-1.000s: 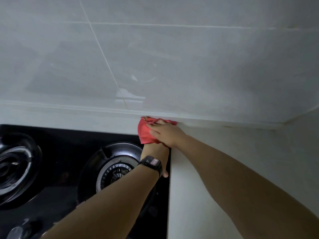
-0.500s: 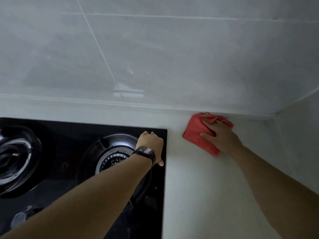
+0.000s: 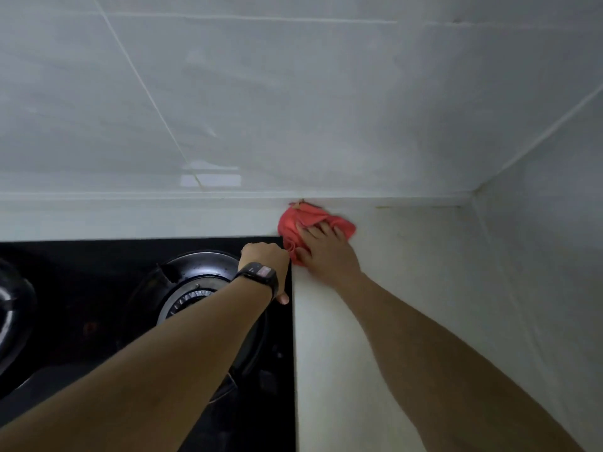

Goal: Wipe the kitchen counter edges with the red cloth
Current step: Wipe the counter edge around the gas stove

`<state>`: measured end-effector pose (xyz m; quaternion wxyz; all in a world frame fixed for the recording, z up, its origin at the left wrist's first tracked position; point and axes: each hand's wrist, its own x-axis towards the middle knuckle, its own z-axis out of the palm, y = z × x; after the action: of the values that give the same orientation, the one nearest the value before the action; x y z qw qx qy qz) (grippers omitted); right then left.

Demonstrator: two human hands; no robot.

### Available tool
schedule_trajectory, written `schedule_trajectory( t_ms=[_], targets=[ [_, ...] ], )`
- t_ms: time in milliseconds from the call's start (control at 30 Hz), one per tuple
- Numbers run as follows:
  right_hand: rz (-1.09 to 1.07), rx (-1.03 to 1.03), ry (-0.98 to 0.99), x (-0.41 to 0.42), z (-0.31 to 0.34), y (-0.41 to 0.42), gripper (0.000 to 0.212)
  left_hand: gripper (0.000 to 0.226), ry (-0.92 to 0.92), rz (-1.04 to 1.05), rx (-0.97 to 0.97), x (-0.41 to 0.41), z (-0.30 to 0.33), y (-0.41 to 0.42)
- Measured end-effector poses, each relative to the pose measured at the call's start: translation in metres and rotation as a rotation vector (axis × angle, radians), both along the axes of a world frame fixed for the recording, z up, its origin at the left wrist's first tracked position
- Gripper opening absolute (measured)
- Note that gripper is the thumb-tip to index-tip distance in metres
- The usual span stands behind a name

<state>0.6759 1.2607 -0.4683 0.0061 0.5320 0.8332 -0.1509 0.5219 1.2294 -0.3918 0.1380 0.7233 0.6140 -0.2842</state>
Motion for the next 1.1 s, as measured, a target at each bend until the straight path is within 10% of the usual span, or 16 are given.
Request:
schedule_trajectory(
  t_ms=[600, 900, 1100],
  targets=[
    [-0.71, -0.205, -0.069, 0.15, 0.013, -0.05, 0.084, 0.062, 0.045, -0.014, 0.014, 0.0, 0.004, -0.009],
    [-0.78, -0.144, -0.112, 0.142, 0.007, 0.01, 0.066, 0.06, 0.062, 0.003, 0.021, -0.002, -0.007, -0.003],
    [-0.441, -0.057, -0.081, 0.08, 0.007, 0.012, 0.06, 0.059, 0.098, 0.022, -0.025, 0.002, -0.004, 0.002]
  ],
)
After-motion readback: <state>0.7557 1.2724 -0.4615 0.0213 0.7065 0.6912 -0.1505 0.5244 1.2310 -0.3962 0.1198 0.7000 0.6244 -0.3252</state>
